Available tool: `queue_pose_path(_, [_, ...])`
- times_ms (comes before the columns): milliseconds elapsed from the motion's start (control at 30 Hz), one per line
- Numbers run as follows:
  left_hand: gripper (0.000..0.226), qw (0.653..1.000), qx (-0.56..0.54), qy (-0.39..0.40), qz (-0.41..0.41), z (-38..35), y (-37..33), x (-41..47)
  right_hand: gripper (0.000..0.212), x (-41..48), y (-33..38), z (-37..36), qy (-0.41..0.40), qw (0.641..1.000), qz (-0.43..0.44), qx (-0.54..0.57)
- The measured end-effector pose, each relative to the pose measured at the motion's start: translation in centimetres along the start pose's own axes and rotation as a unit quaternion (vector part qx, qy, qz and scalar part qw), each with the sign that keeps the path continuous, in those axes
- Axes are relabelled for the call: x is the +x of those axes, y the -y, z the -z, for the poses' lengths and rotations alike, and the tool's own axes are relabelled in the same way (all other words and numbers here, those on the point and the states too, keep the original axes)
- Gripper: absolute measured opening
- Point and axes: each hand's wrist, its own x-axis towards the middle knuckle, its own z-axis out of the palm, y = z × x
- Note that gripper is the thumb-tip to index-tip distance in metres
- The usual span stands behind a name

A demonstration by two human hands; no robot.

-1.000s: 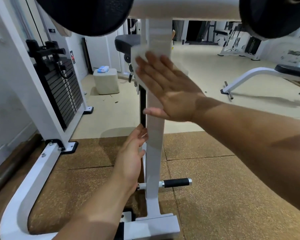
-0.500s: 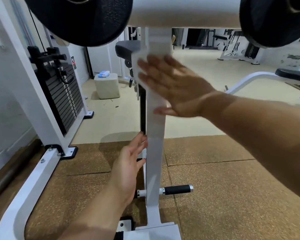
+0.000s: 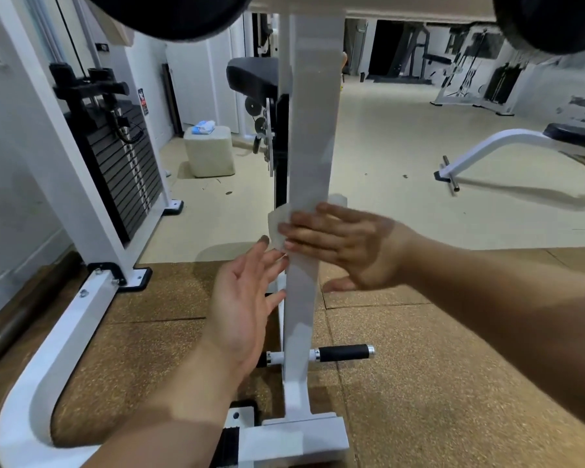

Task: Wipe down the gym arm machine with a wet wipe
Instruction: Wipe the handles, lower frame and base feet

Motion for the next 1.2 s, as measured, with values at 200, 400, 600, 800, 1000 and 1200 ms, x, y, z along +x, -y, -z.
queue_pose_path(200, [0.054,0.998,0.046,-0.028,0.012,0.5,1.4,0.4,0.089,1.1,-1.6,1.9,-0.099,0.984,-0.15,0.016])
queue_pose_path(400, [0.081,0.995,0.026,-0.033,0.087,2.7,4.4,0.3,0.09,-0.5,7.6,-4.4,-0.054,0.985,-0.141,0.08])
queue_pose_path(600, [0.11,0.993,-0.007,-0.019,0.116,3.2,4.9,0.3,0.089,-1.3,10.8,-6.0,0.019,0.996,-0.047,0.077])
queue_pose_path(800, [0.097,0.991,-0.035,-0.03,0.122,4.1,6.2,1.3,0.082,-1.1,6.9,-4.0,-0.048,0.99,-0.081,0.101])
queue_pose_path(1000, [0.096,0.986,-0.031,-0.043,0.157,5.9,7.1,1.8,0.088,-2.4,14.2,-7.5,0.049,0.989,-0.053,0.131])
queue_pose_path(1200, [0.088,0.975,0.117,-0.033,0.187,6.7,8.6,1.4,0.09,-3.2,23.4,-9.5,0.169,0.95,-0.09,0.248])
